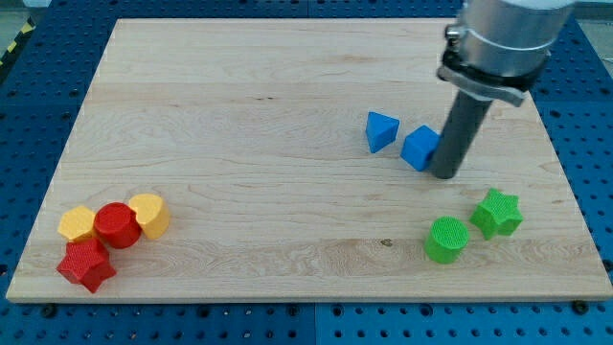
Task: Slide the green circle to the green star
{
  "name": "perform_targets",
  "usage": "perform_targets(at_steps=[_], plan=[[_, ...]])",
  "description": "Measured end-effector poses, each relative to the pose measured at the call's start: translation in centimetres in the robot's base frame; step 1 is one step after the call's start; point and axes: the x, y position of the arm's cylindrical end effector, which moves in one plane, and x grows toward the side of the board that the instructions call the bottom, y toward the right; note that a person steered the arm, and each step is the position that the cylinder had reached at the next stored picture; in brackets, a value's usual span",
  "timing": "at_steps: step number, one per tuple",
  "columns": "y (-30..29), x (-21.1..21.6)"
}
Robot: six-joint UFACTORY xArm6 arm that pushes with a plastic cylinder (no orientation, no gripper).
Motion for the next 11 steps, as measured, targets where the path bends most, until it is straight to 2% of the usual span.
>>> perform_targets(at_steps=[1,2,4,6,8,10,11], plan=[[-4.0,0.6],[-5.3,3.3],[-4.8,11.6],[-4.7,11.4],[-1.7,9.3],[0.9,9.3],[0.9,11.3]])
